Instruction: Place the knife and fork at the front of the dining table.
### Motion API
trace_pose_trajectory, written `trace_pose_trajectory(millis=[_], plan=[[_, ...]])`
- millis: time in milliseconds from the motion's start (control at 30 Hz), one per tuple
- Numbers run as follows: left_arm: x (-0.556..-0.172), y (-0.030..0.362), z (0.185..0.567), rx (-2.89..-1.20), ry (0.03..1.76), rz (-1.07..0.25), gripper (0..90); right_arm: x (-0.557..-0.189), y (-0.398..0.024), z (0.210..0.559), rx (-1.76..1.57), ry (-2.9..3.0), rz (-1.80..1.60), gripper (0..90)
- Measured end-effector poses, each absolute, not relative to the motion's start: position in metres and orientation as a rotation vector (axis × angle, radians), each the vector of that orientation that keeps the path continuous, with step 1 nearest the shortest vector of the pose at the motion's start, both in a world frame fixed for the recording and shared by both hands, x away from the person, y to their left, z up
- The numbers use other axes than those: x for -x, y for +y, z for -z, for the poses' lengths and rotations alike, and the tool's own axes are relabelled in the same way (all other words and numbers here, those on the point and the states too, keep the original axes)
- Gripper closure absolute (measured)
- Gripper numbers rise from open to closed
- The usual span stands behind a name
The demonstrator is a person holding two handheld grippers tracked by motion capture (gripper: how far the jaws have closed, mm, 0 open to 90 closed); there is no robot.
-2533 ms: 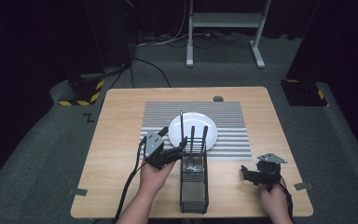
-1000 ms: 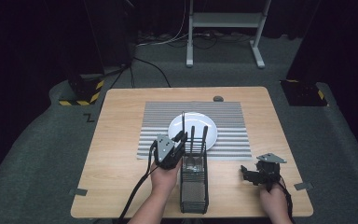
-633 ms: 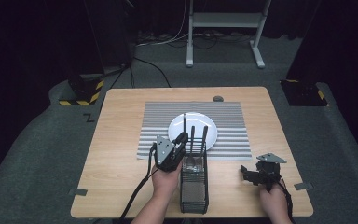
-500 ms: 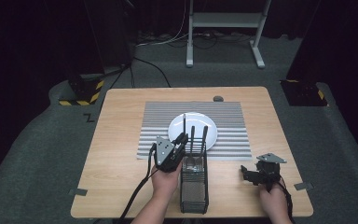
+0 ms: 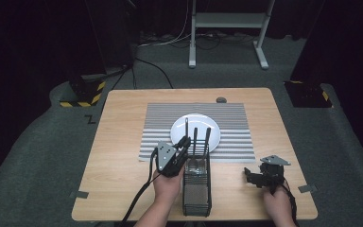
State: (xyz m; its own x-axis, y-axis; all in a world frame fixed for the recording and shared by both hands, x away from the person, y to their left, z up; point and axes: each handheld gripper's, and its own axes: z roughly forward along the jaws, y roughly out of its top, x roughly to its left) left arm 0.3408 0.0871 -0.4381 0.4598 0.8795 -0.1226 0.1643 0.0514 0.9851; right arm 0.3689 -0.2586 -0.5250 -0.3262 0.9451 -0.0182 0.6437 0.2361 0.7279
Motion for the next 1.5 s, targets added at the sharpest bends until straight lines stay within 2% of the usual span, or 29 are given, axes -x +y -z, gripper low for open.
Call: trace_pose_trajectory(millis=[767, 1500], plan=[[-0.331, 0.088, 0.429, -1.374, 0.961, -0.764, 82.0, -0.369, -0.259, 0.525, -1.451, 2.055, -0.872, 10.5], [-0.313, 0.091, 0.386, -1.284, 0.814, -0.809, 82.1, -0.369, -0.259, 0.525, -1.453, 2.055, -0.872, 10.5]])
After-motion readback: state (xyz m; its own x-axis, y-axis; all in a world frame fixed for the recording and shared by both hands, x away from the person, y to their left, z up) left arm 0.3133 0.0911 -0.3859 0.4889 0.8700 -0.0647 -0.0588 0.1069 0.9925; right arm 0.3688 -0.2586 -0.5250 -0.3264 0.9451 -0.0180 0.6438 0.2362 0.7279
